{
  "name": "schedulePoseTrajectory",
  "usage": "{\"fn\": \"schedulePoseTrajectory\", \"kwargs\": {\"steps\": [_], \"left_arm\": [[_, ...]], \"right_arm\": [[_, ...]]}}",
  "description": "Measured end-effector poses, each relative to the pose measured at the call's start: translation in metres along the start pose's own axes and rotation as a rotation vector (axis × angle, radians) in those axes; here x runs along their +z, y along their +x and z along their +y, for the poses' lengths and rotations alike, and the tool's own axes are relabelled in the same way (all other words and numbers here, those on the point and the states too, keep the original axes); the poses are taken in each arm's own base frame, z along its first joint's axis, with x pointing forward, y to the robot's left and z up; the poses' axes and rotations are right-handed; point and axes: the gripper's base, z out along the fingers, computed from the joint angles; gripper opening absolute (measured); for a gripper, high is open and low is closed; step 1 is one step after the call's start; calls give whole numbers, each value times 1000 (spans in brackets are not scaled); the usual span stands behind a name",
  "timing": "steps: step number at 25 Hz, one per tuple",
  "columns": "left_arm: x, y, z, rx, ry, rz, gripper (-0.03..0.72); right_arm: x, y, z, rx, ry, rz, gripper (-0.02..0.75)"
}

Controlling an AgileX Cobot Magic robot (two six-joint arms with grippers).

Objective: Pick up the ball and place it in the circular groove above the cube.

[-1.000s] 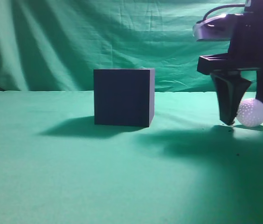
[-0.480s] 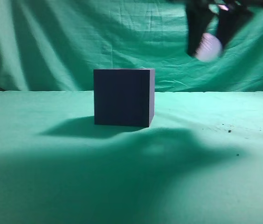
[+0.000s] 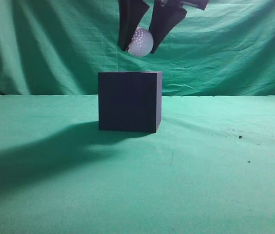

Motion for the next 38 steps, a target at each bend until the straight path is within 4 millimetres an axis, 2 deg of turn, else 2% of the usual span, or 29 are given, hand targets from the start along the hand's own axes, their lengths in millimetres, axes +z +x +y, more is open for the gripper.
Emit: {"fn": "schedulePoseTrajectory", "kwargs": {"steps": [10, 17, 18, 21, 23, 27, 30, 34, 38], "left_arm": [[0, 0, 0, 0, 0, 0, 0], [0, 0, 0, 0, 0, 0, 0], [0, 0, 0, 0, 0, 0, 0], [0, 0, 0, 0, 0, 0, 0], [0, 0, 0, 0, 0, 0, 0], [0, 0, 0, 0, 0, 0, 0], [0, 0, 0, 0, 0, 0, 0], [0, 0, 0, 0, 0, 0, 0], [0, 0, 0, 0, 0, 0, 0]], "right_arm": [[23, -1, 0, -39, 3, -24, 320], [25, -3, -1, -58, 10, -43, 641], [25, -3, -1, -58, 10, -43, 659], [14, -4, -1, -63, 13, -44, 646], [-3, -7, -1, -61, 15, -40, 524], [-58, -11, -2, -56, 22, -21, 135], [-99, -4, -3, -47, 27, 3, 0], [-151, 14, -5, -10, 31, 22, 0], [-192, 51, -9, 11, 30, -3, 0]]}}
